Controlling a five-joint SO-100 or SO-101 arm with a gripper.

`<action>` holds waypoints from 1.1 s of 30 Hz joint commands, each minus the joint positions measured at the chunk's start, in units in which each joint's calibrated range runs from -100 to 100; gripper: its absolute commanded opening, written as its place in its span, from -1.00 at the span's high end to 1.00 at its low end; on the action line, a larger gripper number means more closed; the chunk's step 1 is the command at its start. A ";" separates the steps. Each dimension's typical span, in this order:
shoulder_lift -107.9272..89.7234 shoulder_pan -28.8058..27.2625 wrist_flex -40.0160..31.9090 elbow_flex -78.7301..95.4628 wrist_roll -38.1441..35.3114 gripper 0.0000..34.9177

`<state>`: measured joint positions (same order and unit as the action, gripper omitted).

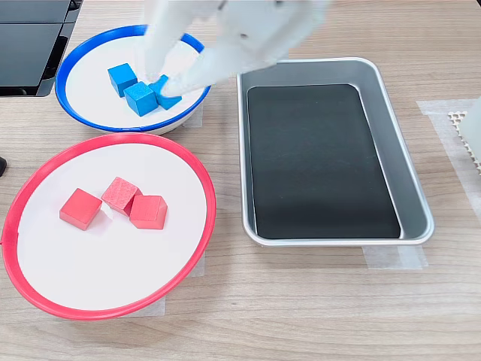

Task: Relocate any blue block in the red dish to the blue dish, correcting any misplacements.

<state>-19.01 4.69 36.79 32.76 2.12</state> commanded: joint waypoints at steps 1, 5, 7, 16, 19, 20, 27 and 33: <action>-15.66 1.10 -4.55 17.72 -0.29 1.00; -27.00 1.10 -6.20 31.19 0.20 1.00; -32.03 0.72 -7.03 36.93 0.24 1.00; -53.19 -2.10 -4.14 55.59 -0.54 1.00; -58.73 -3.23 -1.09 59.23 -1.37 1.00; -60.35 -3.51 0.07 59.96 -1.66 1.00; -65.64 -4.27 4.53 62.42 -2.98 1.00; -69.39 -4.45 8.49 63.60 -3.22 1.00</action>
<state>-87.04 0.35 43.72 96.55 -0.95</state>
